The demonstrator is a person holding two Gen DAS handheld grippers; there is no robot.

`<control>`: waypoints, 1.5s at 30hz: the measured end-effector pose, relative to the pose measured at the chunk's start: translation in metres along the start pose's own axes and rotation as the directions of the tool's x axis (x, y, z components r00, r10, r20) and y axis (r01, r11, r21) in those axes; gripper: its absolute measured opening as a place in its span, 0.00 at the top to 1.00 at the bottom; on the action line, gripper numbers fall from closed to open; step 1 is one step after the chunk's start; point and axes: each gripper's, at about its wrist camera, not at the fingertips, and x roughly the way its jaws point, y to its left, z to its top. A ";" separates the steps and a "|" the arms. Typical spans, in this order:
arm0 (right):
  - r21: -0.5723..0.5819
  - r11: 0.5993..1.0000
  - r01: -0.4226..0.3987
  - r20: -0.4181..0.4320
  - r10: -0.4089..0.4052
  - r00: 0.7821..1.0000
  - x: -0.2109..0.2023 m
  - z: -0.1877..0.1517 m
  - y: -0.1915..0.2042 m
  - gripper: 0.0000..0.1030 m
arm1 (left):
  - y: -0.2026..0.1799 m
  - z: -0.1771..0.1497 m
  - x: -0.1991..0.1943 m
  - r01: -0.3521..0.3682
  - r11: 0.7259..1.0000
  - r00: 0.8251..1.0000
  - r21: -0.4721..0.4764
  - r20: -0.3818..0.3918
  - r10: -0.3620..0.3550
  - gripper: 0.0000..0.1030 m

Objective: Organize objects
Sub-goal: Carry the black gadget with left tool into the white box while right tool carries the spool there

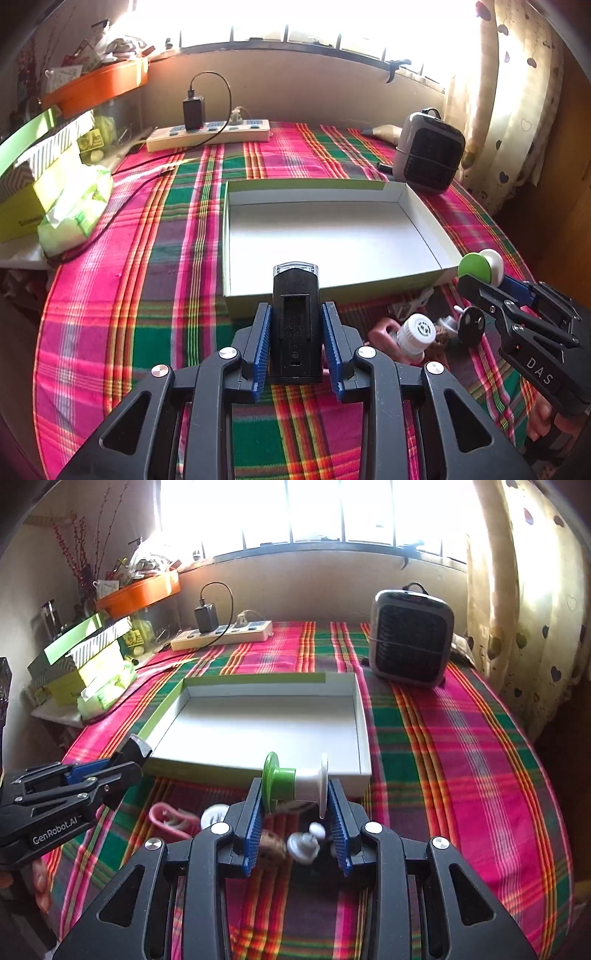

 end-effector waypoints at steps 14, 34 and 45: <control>-0.038 0.999 -0.032 -0.062 0.029 0.998 0.062 0.054 -0.002 0.66 | 0.012 0.049 0.047 0.012 1.000 1.000 0.003 -0.026 -0.012 0.75; -0.062 0.998 -0.018 -0.179 0.007 0.984 0.131 0.071 -0.008 0.66 | 0.018 0.074 0.102 -0.054 0.998 0.995 -0.014 -0.089 0.053 0.75; -0.086 0.996 0.016 -0.176 -0.031 0.984 0.141 0.073 -0.009 0.66 | 0.018 0.073 0.111 -0.071 0.997 0.993 -0.001 -0.094 0.071 0.75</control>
